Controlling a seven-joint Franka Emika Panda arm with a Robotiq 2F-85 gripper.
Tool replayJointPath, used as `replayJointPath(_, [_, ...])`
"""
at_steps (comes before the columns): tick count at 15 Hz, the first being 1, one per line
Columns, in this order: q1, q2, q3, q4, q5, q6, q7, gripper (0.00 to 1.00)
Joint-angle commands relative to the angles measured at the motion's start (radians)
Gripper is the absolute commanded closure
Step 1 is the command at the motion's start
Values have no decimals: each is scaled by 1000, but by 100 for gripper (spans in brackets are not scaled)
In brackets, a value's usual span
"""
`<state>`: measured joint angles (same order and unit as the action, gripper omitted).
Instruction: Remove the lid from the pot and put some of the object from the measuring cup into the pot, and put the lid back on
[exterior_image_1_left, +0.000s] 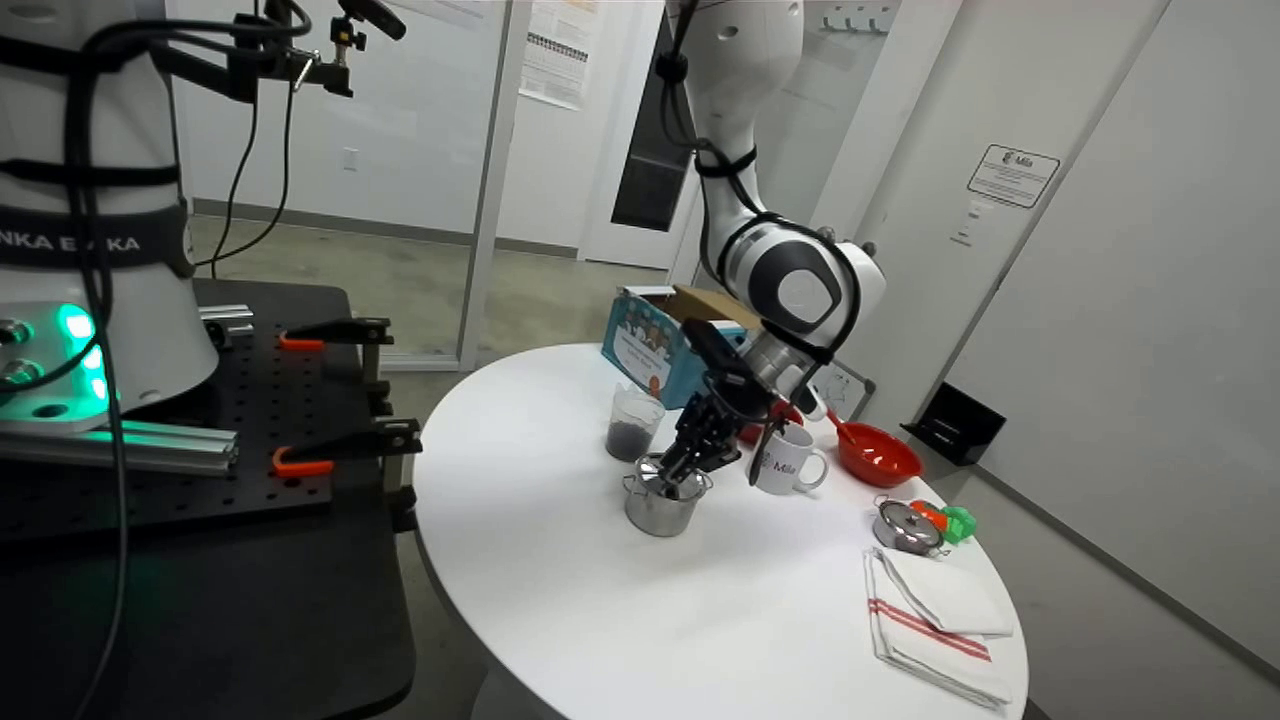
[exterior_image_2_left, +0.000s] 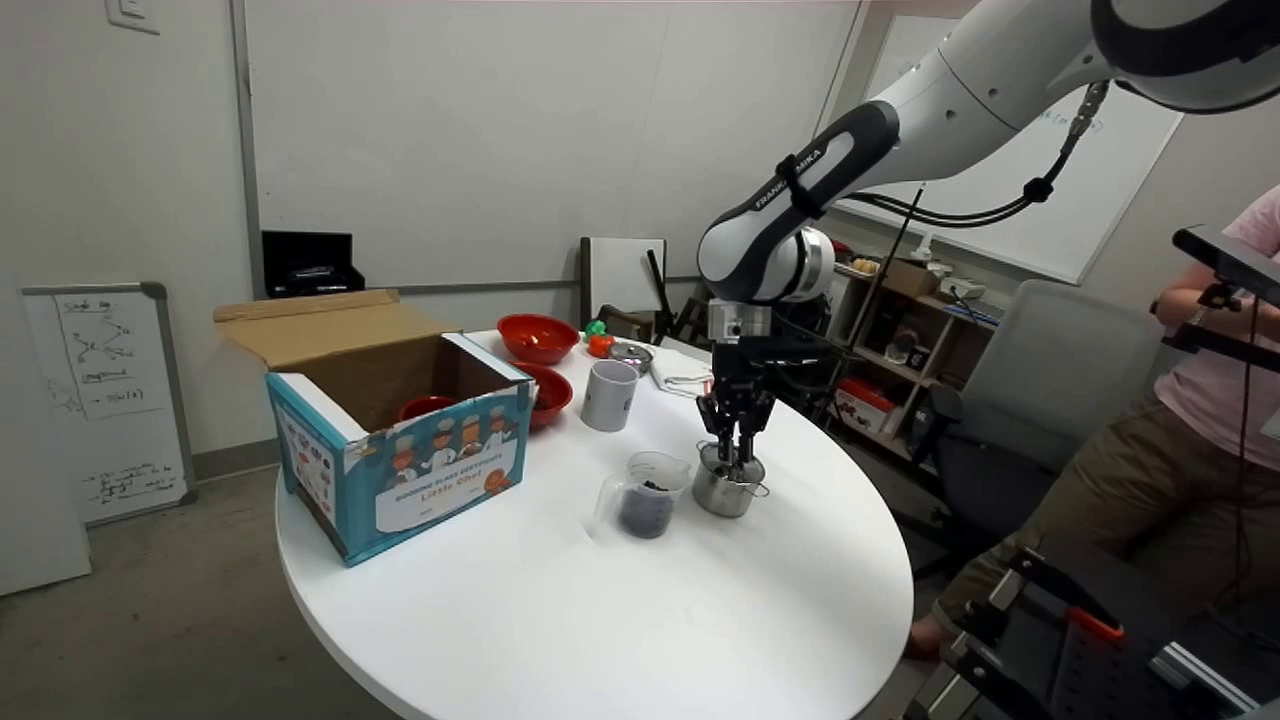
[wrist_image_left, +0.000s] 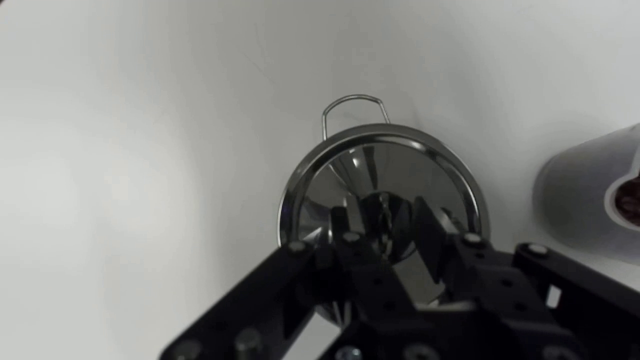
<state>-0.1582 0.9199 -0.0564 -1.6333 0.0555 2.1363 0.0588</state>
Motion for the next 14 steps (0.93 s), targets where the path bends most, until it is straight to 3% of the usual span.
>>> replayJointPath(1, [-9,5,2,27,20,-28,-22,96])
replayJointPath(2, [-9,-6,1,21,17,-37,-27,100])
replayJointPath(14, [-27,-185,-13,-84,31,-199,-34,99])
